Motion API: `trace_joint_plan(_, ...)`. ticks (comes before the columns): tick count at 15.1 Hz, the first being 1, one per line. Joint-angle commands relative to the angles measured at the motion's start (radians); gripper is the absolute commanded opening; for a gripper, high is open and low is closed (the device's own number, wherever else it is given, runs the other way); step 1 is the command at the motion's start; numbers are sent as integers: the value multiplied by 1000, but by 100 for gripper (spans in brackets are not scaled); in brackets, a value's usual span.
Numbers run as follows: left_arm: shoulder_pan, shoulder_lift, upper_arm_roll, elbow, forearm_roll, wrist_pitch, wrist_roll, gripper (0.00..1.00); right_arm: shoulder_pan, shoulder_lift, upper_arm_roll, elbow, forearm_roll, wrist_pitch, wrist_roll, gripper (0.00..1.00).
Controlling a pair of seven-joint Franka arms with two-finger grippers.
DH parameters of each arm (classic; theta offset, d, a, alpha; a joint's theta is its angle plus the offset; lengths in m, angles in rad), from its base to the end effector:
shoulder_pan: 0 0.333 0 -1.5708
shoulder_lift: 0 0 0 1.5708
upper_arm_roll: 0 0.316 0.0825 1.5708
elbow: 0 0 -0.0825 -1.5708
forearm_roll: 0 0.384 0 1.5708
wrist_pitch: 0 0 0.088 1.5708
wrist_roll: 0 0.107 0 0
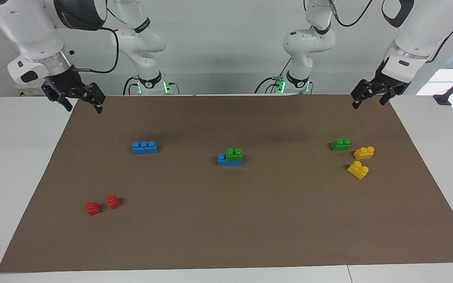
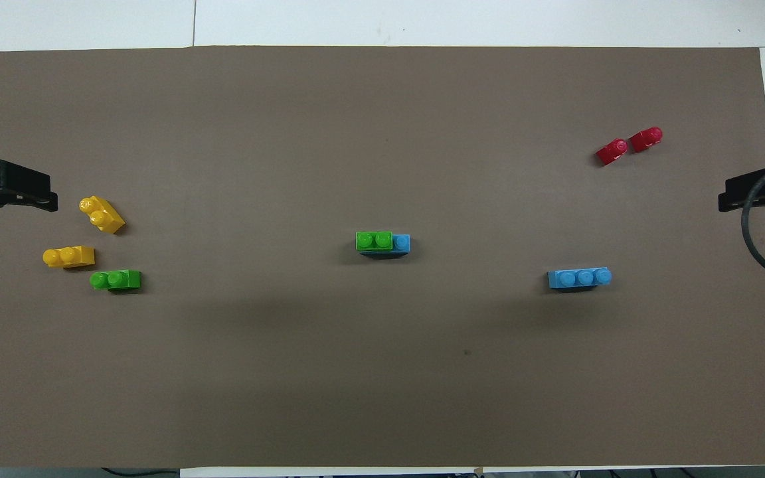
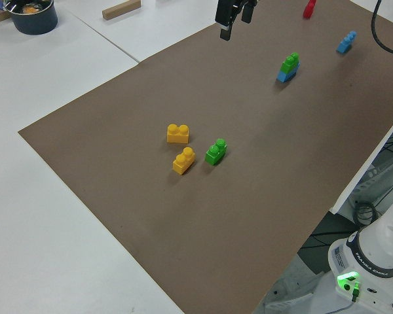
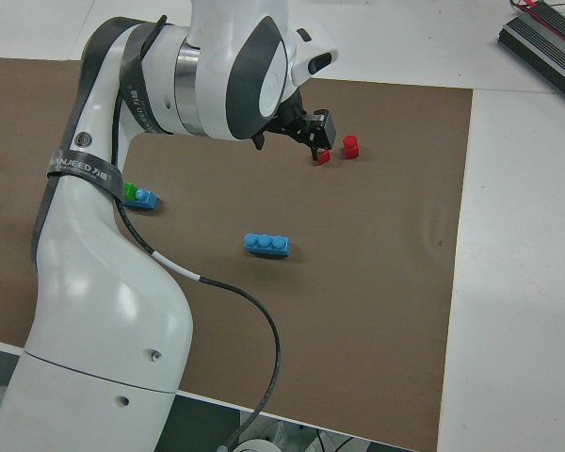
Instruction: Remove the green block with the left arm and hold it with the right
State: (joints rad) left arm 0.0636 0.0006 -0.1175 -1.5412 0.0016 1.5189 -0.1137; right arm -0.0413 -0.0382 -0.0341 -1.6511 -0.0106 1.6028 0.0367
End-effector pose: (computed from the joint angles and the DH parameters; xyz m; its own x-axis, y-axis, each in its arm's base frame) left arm 0.5489 -0.0294 0.6336 0.9980 0.0599 -0.0226 0.0598 -0.9982 -0.0041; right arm 0.5428 -0.0425 0.6103 0.9937 -0.1115 -0.0098 -0.1114 -0.9937 0.0096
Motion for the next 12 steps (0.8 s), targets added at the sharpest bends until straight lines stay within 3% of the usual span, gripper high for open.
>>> trace_joint_plan(1,4,7,1,13,-17,7,17,100,-6,-8,8,-16,-3,17,20,100)
trace_joint_plan(7,5,4,1,7,-22,9,-4,100,-2,-12,10,-21,-3,17,67,100)
trace_joint_plan(10,-4,-2,1,-10,-40,23,-130,100,3,-17,16,-36,-2,25,147,100)
trace_joint_plan(12,-19,-17,-7,-43,-43,43,-280,100,14,-20,17,-52,4,28,309,100)
